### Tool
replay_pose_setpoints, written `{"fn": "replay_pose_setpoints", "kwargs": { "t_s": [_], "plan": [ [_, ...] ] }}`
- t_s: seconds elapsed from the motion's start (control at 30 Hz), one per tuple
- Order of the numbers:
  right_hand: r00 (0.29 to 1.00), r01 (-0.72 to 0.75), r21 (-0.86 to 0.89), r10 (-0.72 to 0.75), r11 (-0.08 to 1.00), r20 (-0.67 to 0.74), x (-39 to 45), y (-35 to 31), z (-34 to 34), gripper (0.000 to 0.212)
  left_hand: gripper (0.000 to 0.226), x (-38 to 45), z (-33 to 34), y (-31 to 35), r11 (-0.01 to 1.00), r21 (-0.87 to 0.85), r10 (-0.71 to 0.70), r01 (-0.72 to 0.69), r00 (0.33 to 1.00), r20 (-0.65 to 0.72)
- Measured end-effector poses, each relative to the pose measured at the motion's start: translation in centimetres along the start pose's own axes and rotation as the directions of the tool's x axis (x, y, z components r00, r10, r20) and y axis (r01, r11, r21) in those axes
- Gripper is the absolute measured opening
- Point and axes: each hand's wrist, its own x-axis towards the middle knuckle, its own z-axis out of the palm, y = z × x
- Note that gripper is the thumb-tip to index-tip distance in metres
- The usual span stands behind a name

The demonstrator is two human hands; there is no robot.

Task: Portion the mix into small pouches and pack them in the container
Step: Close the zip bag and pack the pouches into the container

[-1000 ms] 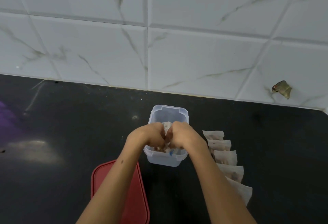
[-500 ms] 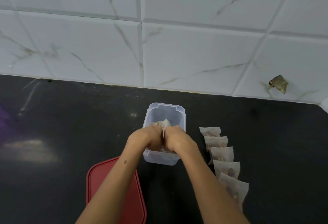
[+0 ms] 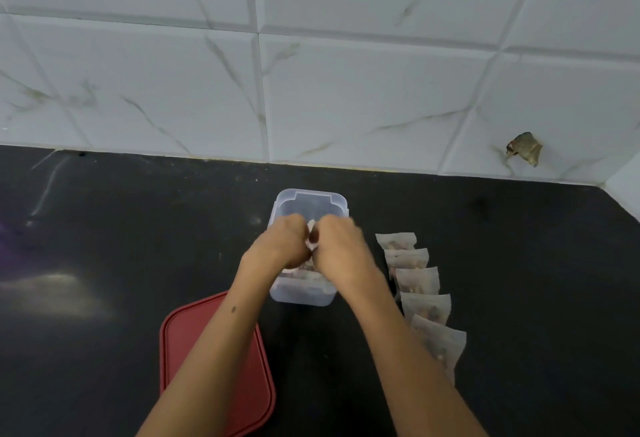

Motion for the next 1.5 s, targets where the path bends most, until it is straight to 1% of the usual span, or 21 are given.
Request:
{"fn": "replay_pose_setpoints", "kwargs": {
  "t_s": [0.03,0.1,0.13,0.17,0.2,0.27,0.33,0.4,0.47,0.53,0.6,0.67,0.73,0.83,0.9,1.0,1.1,1.23,1.3,1.4,1.5],
  "plan": [
    [0.997,0.003,0.051,0.001,0.999,-0.077,-0.5,0.7,-0.9,0.025,0.021,-0.6,-0.2,0.5,0.996,-0.092,0.011,-0.020,0.995,-0.096],
    [0.989,-0.006,0.175,0.032,0.984,-0.147,-2.3,3.1,-2.5,0.029,0.031,-1.9,0.2,1.9,0.953,-0.287,0.024,-0.096,0.970,-0.244],
    [0.986,-0.034,0.242,0.073,0.970,-0.153,-3.5,4.5,-3.2,0.030,0.030,-2.5,0.7,2.7,0.920,-0.366,0.032,-0.142,0.956,-0.292],
    [0.977,-0.064,0.321,0.125,0.945,-0.171,-4.7,6.4,-3.8,0.029,0.027,-3.1,1.6,3.6,0.882,-0.436,0.039,-0.178,0.950,-0.310],
    [0.968,-0.104,0.381,0.181,0.919,-0.173,-5.6,8.2,-4.0,0.029,0.023,-3.5,2.6,4.5,0.843,-0.502,0.040,-0.192,0.954,-0.298],
    [0.948,-0.211,0.435,0.291,0.876,-0.127,-7.0,11.7,-4.0,0.031,0.017,-4.0,5.5,6.2,0.801,-0.578,0.044,-0.152,0.979,-0.197],
    [0.924,-0.332,0.406,0.380,0.851,-0.042,-8.0,14.7,-2.9,0.033,0.021,-4.7,8.5,7.4,0.825,-0.562,0.030,-0.066,0.997,-0.074],
    [0.886,-0.442,0.362,0.463,0.821,0.031,-9.1,17.2,-1.1,0.036,0.029,-5.6,11.3,8.1,0.851,-0.524,-0.016,0.016,1.000,0.004],
    [0.838,-0.537,0.365,0.531,0.760,0.126,-9.8,19.0,0.6,0.040,0.032,-6.5,13.6,8.1,0.854,-0.514,-0.067,0.081,0.997,0.046],
    [0.813,-0.580,0.405,0.532,0.707,0.237,-10.3,20.2,1.6,0.042,0.032,-7.2,15.4,8.4,0.849,-0.515,-0.097,0.115,0.993,0.062],
    [0.822,-0.568,0.451,0.496,0.688,0.279,-10.4,20.8,2.0,0.037,0.032,-7.6,16.4,8.9,0.842,-0.522,-0.114,0.132,0.991,0.066],
    [0.845,-0.532,0.493,0.468,0.689,0.257,-10.4,20.9,2.5,0.029,0.033,-7.7,17.0,9.4,0.837,-0.528,-0.137,0.146,0.989,0.057],
    [0.864,-0.495,0.519,0.457,0.696,0.211,-10.3,21.1,3.2,0.024,0.031,-7.8,17.4,9.8,0.814,-0.559,-0.173,0.159,0.984,0.028],
    [0.882,-0.445,0.578,0.446,0.684,0.151,-10.2,21.6,3.7,0.018,0.021,-8.0,18.1,10.2,0.762,-0.628,-0.223,0.155,0.974,-0.029],
    [0.901,-0.390,0.607,0.423,0.692,0.096,-10.2,21.9,3.5,0.015,0.014,-7.9,18.5,10.5,0.739,-0.658,-0.236,0.141,0.970,-0.057],
    [0.924,-0.289,0.648,0.382,0.705,-0.003,-10.2,22.3,3.2,0.011,0.009,-7.7,18.8,10.9,0.692,-0.714,-0.232,0.105,0.969,-0.082],
    [0.924,-0.241,0.719,0.382,0.652,-0.036,-10.2,22.9,3.3,0.013,0.010,-7.6,19.1,11.3,0.650,-0.757,-0.236,0.068,0.965,-0.116],
    [0.923,-0.222,0.778,0.384,0.588,-0.027,-9.8,23.4,3.9,0.015,0.008,-7.4,19.5,11.9,0.623,-0.782,-0.268,0.020,0.944,-0.190],
    [0.927,-0.193,0.775,0.370,0.602,-0.057,-9.6,23.5,4.1,0.010,0.005,-7.3,19.7,12.1,0.625,-0.781,-0.278,-0.009,0.932,-0.233],
    [0.933,-0.145,0.751,0.343,0.644,-0.114,-9.4,23.7,4.5,0.007,0.009,-6.9,20.3,12.0,0.647,-0.762,-0.282,-0.034,0.917,-0.281],
    [0.938,-0.129,0.730,0.322,0.671,-0.130,-9.1,23.8,4.8,0.011,0.019,-6.5,21.3,11.5,0.636,-0.772,-0.316,-0.009,0.909,-0.271]
  ]
}}
